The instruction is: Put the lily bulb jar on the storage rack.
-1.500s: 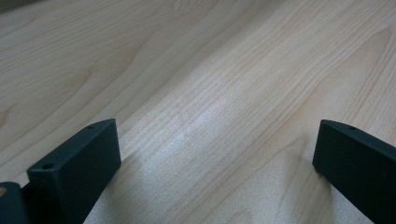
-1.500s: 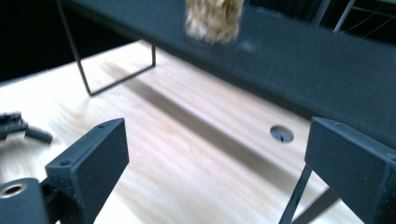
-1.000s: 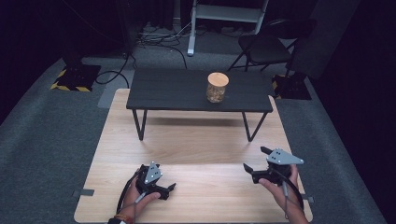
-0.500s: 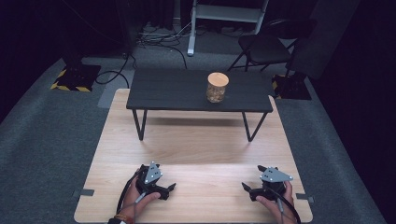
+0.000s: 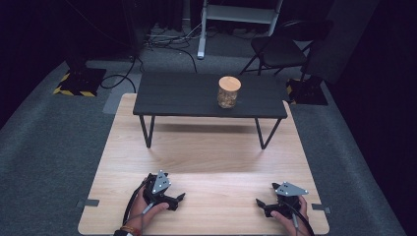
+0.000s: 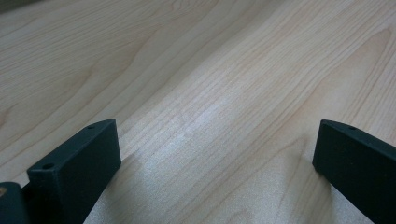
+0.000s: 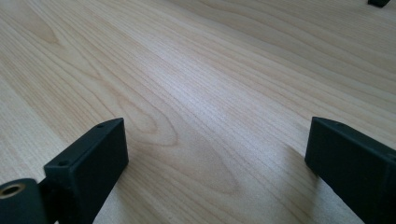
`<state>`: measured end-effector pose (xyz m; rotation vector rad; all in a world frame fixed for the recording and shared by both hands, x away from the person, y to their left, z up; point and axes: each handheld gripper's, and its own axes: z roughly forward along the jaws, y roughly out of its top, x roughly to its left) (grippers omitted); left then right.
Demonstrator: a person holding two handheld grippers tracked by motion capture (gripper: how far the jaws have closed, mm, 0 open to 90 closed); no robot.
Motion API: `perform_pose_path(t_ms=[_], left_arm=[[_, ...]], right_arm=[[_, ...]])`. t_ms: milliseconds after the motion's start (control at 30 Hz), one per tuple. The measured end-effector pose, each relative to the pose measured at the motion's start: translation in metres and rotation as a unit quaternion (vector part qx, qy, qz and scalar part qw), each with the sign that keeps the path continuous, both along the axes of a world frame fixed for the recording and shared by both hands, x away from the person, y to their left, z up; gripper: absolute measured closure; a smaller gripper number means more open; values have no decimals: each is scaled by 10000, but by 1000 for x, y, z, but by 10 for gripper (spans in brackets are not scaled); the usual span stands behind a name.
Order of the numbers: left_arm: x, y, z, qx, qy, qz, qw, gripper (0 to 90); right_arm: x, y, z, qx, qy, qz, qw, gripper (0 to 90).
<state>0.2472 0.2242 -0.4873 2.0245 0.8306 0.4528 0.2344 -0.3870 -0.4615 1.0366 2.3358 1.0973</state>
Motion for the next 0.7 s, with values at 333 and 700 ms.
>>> perform_pose_path(t_ms=[333,700], left_arm=[[0,0,0,11,-6,-5,10000,8],[0,0,0,10,-6,-2,10000,8]], right_arm=[[-8,-13,-19,292,-329,66,9990,29],[-9,-14,-19,289,-333,26,9990,26]])
